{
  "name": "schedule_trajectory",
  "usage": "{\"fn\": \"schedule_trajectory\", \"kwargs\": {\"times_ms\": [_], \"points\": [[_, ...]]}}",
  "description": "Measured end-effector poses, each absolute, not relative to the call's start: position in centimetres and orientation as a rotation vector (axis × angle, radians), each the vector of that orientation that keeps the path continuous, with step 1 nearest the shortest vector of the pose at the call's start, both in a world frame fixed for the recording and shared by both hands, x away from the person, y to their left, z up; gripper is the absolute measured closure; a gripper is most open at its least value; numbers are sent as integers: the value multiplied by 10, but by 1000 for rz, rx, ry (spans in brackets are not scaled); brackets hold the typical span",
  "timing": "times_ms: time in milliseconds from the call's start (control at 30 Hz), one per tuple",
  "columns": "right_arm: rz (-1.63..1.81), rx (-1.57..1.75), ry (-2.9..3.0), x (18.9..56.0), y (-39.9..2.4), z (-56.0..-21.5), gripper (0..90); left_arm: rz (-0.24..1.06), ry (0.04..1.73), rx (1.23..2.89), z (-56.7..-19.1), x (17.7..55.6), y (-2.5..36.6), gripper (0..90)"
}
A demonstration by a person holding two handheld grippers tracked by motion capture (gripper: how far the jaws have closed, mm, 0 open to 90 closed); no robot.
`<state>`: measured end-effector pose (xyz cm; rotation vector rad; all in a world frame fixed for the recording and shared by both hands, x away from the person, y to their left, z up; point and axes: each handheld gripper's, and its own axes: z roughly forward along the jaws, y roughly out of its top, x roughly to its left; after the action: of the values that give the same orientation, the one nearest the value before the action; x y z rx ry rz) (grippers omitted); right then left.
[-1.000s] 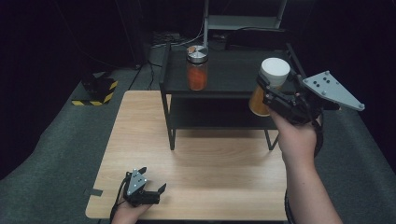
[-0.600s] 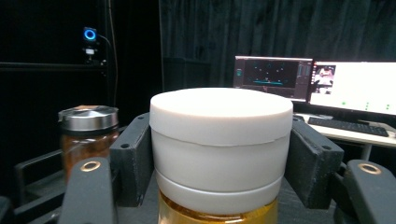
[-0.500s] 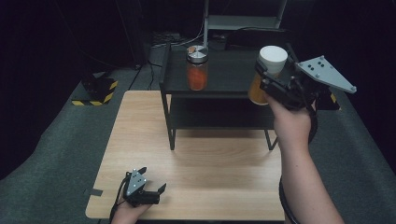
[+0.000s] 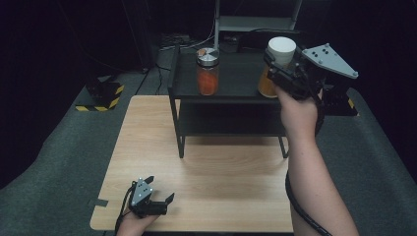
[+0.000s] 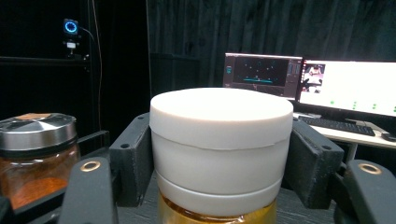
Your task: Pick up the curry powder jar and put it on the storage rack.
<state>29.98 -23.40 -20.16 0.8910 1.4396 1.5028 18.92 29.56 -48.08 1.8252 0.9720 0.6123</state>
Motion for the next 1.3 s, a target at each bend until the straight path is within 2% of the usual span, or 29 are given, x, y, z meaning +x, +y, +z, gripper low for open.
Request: {"fn": "schedule_trajectory", "kwargs": {"times_ms": [600, 1300], "points": [[1513, 939, 1419, 318, -231, -208, 331, 610, 969, 1820, -481, 189, 297, 4], [1516, 926, 1413, 320, -231, -212, 319, 611, 964, 1824, -481, 189, 296, 4]]}}
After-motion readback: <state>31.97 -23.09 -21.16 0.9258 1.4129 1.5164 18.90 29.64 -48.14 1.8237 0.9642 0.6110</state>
